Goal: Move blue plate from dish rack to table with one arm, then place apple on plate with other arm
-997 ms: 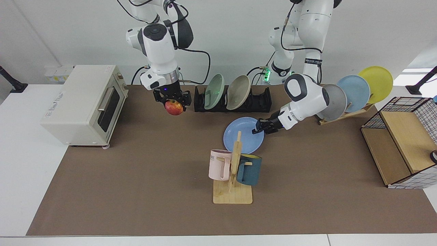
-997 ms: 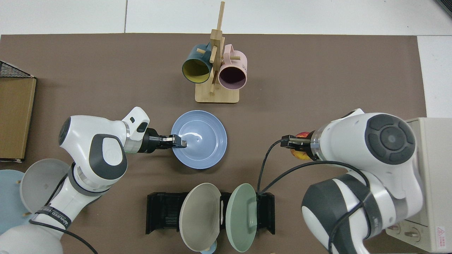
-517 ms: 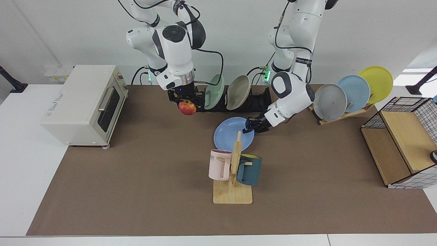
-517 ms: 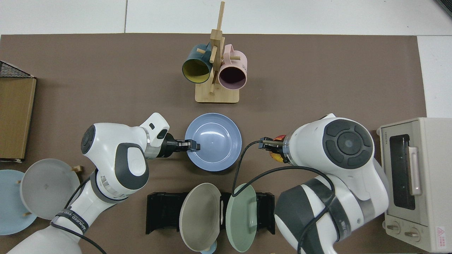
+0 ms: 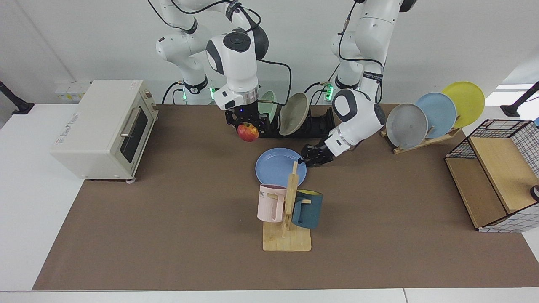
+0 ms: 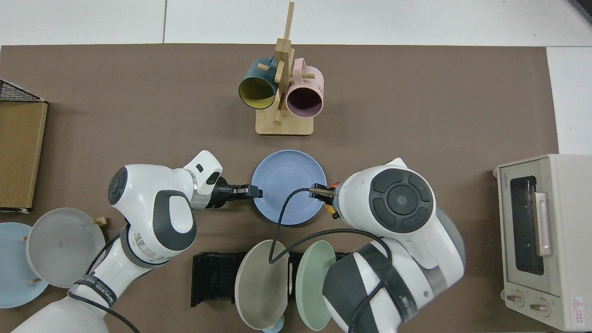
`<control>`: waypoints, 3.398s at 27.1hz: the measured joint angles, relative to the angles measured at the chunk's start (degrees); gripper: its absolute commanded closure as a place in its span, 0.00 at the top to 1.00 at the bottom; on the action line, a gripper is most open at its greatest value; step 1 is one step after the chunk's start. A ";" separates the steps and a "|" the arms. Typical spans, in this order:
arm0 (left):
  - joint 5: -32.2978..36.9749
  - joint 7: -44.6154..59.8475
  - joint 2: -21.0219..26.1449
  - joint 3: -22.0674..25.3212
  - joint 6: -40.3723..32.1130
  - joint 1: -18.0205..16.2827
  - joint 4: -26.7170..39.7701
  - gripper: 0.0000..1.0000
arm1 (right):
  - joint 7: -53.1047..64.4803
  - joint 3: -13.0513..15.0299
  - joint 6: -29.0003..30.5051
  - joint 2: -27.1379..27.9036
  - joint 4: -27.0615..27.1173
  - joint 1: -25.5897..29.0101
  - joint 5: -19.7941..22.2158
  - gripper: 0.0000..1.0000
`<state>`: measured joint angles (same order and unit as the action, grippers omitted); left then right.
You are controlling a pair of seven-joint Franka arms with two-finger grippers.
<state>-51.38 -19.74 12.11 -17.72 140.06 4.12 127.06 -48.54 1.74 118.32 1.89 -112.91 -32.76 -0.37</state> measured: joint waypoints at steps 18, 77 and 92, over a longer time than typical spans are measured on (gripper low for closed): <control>40.82 23.01 -7.00 5.10 -25.37 -2.41 -12.15 0.49 | -9.66 0.01 6.42 11.24 5.24 -6.33 0.00 0.01; 51.89 17.65 -14.06 8.84 -54.69 -5.81 -37.14 1.00 | 27.96 1.98 -3.44 3.48 10.76 11.01 0.04 1.00; 51.89 17.66 -14.07 9.16 -54.72 -5.88 -37.14 1.00 | 47.41 2.06 -10.89 -2.55 10.76 25.04 0.05 1.00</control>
<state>0.51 -2.08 -1.96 -8.56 85.34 -1.76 89.93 -1.13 3.81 107.43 -0.66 -102.15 -7.72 -0.32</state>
